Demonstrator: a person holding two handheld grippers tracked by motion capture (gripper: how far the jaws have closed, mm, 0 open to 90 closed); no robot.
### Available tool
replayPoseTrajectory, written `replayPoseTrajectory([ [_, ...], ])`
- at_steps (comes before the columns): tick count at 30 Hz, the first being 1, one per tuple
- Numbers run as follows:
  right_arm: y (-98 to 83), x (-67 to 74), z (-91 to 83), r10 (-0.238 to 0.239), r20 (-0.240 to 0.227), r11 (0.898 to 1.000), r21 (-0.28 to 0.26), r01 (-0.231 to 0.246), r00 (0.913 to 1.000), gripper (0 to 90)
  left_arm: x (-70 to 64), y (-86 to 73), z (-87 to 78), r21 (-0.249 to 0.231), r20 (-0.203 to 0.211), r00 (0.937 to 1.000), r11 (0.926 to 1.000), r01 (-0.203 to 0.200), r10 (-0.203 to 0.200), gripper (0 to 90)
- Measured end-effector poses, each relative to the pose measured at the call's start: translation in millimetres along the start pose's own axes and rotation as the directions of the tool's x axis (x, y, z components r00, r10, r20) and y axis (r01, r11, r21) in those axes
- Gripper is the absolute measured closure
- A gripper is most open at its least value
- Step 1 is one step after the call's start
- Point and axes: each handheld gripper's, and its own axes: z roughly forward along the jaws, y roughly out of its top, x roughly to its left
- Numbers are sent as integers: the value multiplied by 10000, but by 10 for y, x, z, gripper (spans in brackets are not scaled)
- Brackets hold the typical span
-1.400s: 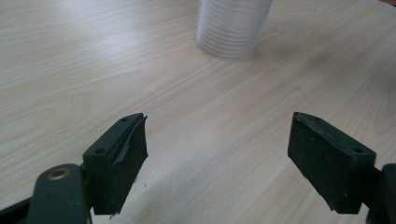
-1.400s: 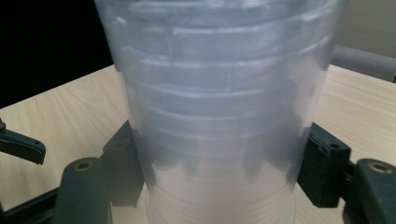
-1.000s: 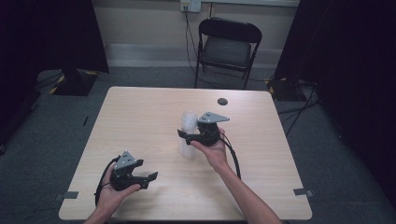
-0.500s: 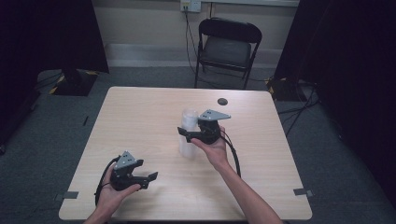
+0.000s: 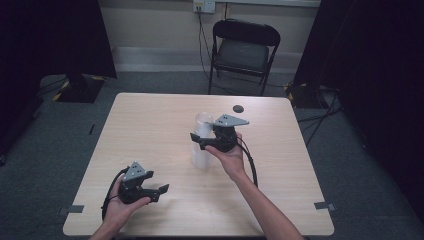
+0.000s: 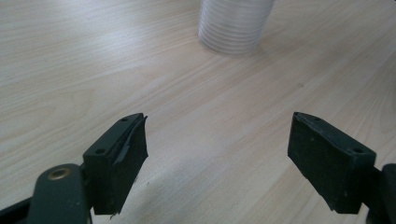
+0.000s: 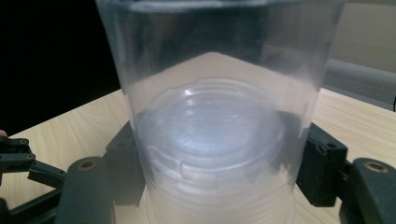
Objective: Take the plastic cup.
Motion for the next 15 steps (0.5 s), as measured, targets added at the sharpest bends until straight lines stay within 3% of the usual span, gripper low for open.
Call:
replayPoseTrajectory([
  [15, 170, 14, -82, 107, -78, 9997, -212, -109, 9999, 306, -3, -1, 5, 51, -7, 10000, 10000, 66, -66, 196],
])
